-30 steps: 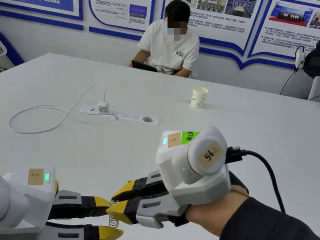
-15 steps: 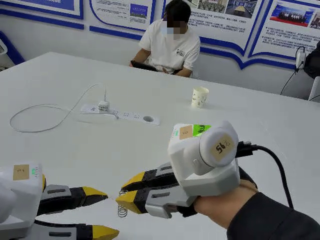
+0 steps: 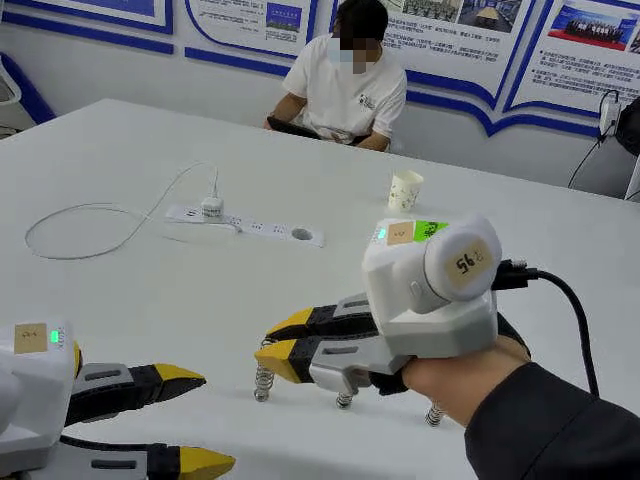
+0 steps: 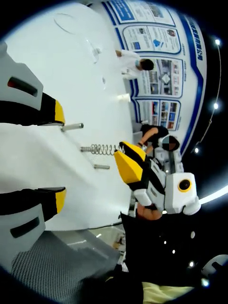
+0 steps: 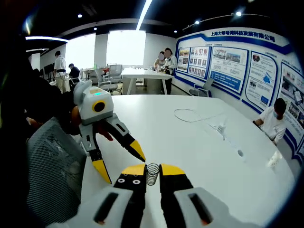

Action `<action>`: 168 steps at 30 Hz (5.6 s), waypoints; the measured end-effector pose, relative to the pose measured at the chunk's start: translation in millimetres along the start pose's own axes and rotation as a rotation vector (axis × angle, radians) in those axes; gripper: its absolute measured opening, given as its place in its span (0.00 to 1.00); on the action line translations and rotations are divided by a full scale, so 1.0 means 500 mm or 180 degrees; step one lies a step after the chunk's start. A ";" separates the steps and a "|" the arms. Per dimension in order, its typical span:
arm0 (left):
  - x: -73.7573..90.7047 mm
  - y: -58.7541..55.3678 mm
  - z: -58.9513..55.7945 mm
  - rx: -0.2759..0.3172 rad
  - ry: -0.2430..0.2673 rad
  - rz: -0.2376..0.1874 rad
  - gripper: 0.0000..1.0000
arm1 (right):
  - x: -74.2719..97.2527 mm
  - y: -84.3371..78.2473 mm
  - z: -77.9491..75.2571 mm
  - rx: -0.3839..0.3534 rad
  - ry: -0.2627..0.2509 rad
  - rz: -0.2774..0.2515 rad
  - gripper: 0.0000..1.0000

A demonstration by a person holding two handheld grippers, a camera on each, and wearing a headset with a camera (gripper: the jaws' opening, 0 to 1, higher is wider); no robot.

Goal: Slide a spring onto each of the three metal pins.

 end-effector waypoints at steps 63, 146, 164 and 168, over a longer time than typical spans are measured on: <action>0.005 -0.026 0.009 0.0113 0.0017 0.0080 0.54 | -0.111 -0.094 -0.058 -0.0258 -0.0293 0.0214 0.11; -0.003 -0.011 0.007 0.0082 0.0039 0.0045 0.58 | 0.005 -0.155 -0.014 -0.0306 -0.0443 0.0212 0.27; 0.001 -0.007 0.003 0.0087 0.0058 0.0035 0.60 | 0.071 -0.182 -0.012 -0.0396 -0.0549 0.0187 0.31; 0.001 -0.006 0.003 0.0092 0.0060 0.0033 0.61 | 0.086 -0.190 -0.015 -0.0413 -0.0580 0.0196 0.32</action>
Point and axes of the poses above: the centre of the closed fingertips' face, and the gripper's own axes: x roughly backward along the fingers, z roughly to its left, y roughly out of its top, the point moved 7 cm from there along x, roughly backward along the fingers, and after that the axes turned 10 degrees about -y, right-handed, at the moved point
